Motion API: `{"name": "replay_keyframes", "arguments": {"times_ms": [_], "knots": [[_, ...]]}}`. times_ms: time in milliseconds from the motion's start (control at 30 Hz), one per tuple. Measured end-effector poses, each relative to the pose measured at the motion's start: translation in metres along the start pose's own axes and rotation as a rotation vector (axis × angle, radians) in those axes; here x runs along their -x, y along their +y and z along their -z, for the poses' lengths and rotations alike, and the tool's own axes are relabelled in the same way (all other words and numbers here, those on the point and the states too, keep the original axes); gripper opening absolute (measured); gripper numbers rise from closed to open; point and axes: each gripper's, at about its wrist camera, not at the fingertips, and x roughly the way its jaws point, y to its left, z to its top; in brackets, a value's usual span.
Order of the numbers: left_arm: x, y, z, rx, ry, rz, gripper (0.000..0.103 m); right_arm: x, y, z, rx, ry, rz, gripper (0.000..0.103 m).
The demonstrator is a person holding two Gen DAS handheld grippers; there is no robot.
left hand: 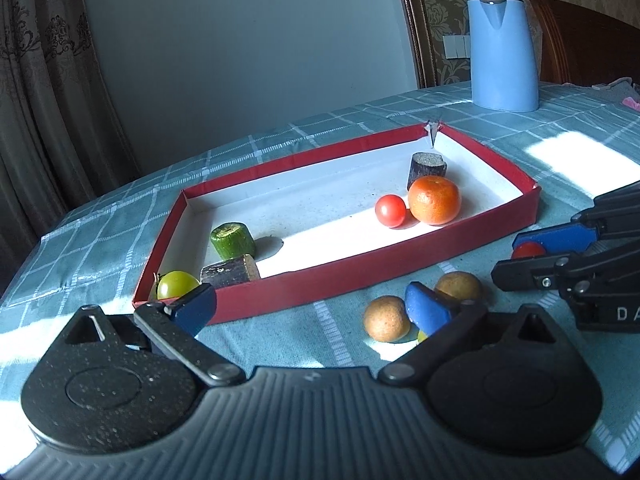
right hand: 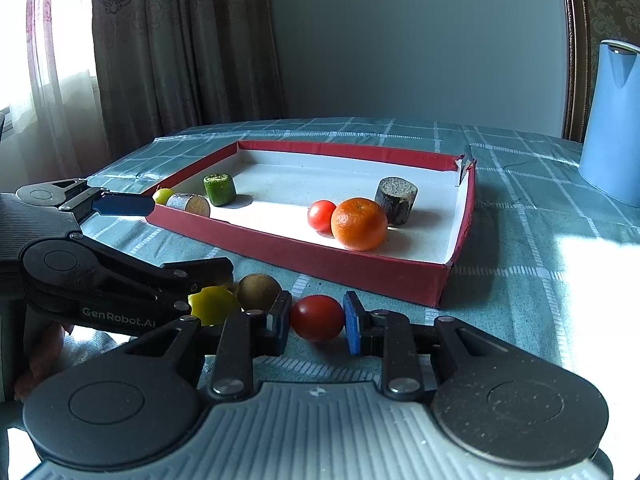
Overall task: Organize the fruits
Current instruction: 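Grasp another red cherry tomato with the right gripper while the left gripper grasps a brown fruit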
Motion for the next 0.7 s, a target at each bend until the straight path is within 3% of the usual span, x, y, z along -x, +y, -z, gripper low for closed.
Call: {"name": "replay_keyframes", "arguments": {"times_ms": [167,233,300,367,433,500,633,700], "knots": [[0.002,0.002,0.000,0.007,0.006,0.047,0.087,-0.001,0.001,0.000,0.004,0.008,-0.001,0.027],[0.005,-0.002,0.001,-0.014,-0.005,0.068,0.075,-0.001,0.000,0.001,0.004,0.006,-0.001,0.027],[0.005,-0.004,0.001,-0.024,-0.009,0.063,0.074,-0.001,0.000,0.001,0.005,0.007,-0.001,0.027],[0.005,-0.002,0.001,-0.012,-0.003,0.088,0.066,-0.001,0.000,0.001,0.005,0.007,-0.002,0.027],[0.006,-0.002,0.000,-0.008,0.000,0.123,0.050,-0.001,0.000,0.001,0.006,0.007,-0.001,0.027],[0.008,-0.005,0.000,-0.022,-0.004,0.141,0.040,-0.001,0.000,0.001,0.007,0.006,-0.001,0.027],[0.012,-0.011,0.001,-0.051,-0.023,0.142,0.021,-0.001,0.000,0.001,0.006,0.006,0.001,0.027],[0.013,-0.012,0.001,-0.051,-0.031,0.134,0.017,-0.001,0.000,0.001,0.005,0.008,0.001,0.027]]}}
